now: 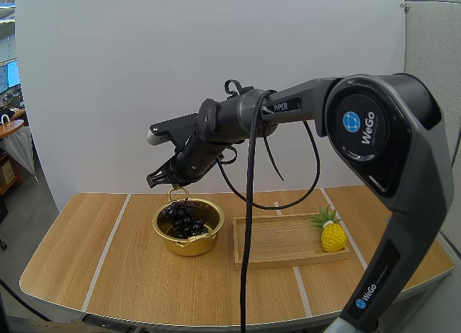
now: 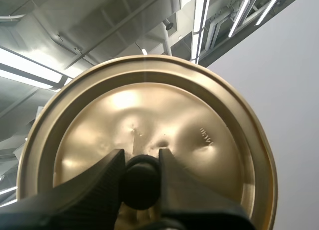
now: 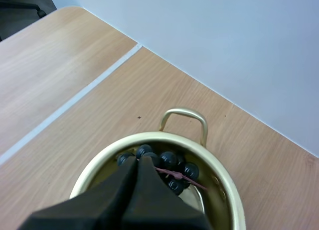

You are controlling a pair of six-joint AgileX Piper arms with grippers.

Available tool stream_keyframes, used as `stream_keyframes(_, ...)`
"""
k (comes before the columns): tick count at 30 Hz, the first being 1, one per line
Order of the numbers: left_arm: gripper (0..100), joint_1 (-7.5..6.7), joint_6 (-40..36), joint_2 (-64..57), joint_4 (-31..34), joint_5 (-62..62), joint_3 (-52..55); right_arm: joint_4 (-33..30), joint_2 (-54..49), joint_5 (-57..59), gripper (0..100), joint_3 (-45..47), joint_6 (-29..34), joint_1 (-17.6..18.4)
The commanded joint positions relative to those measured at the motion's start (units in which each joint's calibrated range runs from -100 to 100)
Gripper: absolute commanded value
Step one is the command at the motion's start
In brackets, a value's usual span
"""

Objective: Open the pot, put the grape inside, and close it

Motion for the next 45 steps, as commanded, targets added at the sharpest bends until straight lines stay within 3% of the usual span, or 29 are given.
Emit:
stream_keyframes(1,0,-0.14,-0.57,-0.18,0.39,-2.94,-0.43,-0.11,3.18,-3.26,0,-1.36,-0.19,-0.02)
stream_keyframes(9,0,-0.14,-0.57,-0.18,0.39,-2.94,-0.43,-0.21,10.65,-1.93,0,-8.96,-0.19,-0.02)
stream_keyframes(21,0,-0.14,-0.57,-0.18,0.39,-2.94,-0.43,-0.71,15.84,6.89,0,-9.27,-0.19,-0.02)
stream_keyframes(37,0,-0.14,-0.57,-0.18,0.39,-2.94,-0.43,-6.92,15.84,8.62,0,2.19,0.07,-0.02)
stream_keyframes(45,0,-0.14,-0.57,-0.18,0.39,-2.94,-0.43,-6.92,16.86,0.42,0,3.35,0.07,-0.02)
